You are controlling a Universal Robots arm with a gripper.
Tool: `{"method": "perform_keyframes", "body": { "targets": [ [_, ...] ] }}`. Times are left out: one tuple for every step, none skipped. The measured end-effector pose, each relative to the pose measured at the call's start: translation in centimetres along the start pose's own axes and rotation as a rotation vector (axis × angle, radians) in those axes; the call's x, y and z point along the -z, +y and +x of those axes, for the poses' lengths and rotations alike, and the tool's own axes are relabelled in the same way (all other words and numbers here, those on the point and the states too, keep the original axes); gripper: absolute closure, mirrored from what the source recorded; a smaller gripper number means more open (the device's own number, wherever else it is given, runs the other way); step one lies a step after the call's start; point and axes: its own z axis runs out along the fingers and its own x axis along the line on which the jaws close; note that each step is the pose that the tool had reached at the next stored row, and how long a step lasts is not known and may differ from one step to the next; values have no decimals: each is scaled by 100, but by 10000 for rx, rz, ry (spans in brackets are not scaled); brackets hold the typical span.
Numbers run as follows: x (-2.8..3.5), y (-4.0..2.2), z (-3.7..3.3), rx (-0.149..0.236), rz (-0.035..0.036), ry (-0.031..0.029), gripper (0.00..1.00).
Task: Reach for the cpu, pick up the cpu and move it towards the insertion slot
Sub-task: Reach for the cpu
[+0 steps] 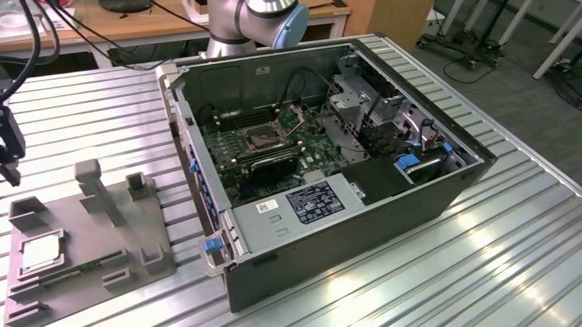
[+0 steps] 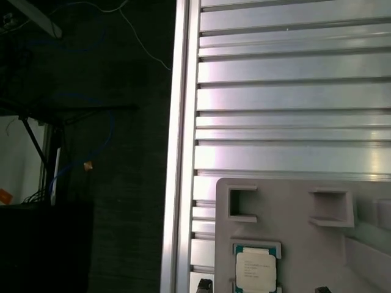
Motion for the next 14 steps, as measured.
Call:
{"method": "perform_keyframes", "body": {
  "targets": [
    [-18, -7, 2, -1, 0, 0, 29],
    [-35, -17, 3, -1, 0, 0, 29],
    [-53, -25, 4, -1, 0, 0, 29],
    [-73, -34, 5, 1, 0, 0, 29],
    [-90, -40, 6, 6, 0, 0, 29],
    [-109, -45, 7, 11, -1, 0, 29],
    [-126, -50, 8, 16, 0, 0, 29],
    [-144, -54, 9, 21, 0, 1, 29],
    [-162, -57, 10, 24, 0, 0, 29],
    [-179, -61, 10, 28, 0, 1, 29],
    [-194, -63, 10, 31, -1, 1, 29],
    [-207, -65, 10, 35, 0, 1, 29],
    [-220, -67, 11, 38, 0, 2, 29],
    [-233, -69, 11, 41, 0, 3, 29]
  ]
}}
